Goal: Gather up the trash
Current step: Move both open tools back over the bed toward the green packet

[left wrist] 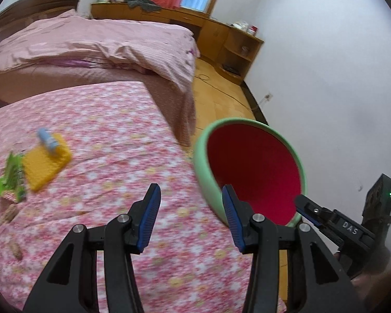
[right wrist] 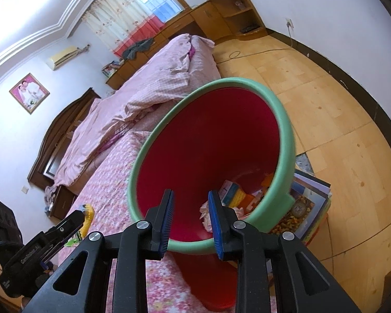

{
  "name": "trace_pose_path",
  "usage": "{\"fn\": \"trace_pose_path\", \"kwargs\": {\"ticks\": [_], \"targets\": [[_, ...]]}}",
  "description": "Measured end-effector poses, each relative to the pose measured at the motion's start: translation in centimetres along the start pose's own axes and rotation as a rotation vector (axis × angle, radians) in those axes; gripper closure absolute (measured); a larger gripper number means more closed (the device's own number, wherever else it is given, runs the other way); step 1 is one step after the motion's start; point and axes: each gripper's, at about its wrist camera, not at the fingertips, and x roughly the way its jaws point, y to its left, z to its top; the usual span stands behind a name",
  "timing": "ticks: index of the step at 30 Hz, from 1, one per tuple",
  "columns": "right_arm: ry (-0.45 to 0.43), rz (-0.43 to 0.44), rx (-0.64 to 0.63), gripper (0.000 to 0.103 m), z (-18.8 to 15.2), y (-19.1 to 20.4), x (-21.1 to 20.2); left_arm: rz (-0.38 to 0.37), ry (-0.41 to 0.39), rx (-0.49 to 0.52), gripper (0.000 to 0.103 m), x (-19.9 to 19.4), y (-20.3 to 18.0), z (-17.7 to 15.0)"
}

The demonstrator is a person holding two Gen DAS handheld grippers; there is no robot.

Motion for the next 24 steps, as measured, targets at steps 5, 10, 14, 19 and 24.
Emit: {"fn": "trace_pose_path", "kwargs": {"ticks": [5, 10, 14, 19, 24], "targets": [[0.007, 0.011, -0.053, 0.075, -0.3, 2.1, 0.2, 0.052, -0.03, -0.065, 0.054, -1.7, 3.1, 0.1], [0.018, 0.031, -0.075, 0.074, -0.9, 3.5, 0.4, 0.106, -0.049, -0.127, 0.054, -3.1, 6.4, 0.1], [0.03, 0.04, -0.096, 0.074, -1.2, 4.7, 0.5, 0.148, -0.074, -0.179, 0.054, -4.5, 9.1, 0.0], [0.04, 0.057, -0.124, 0.074, -1.7, 6.5, 0.7, 0.21, -0.086, -0.201, 0.053, -5.4, 11.8, -0.3], [0.058, 0.071, -0.151, 0.073, -2.3, 7.9, 1.4, 0.289, -0.063, -0.218, 0.051, -5.2, 14.5, -0.7]]}}
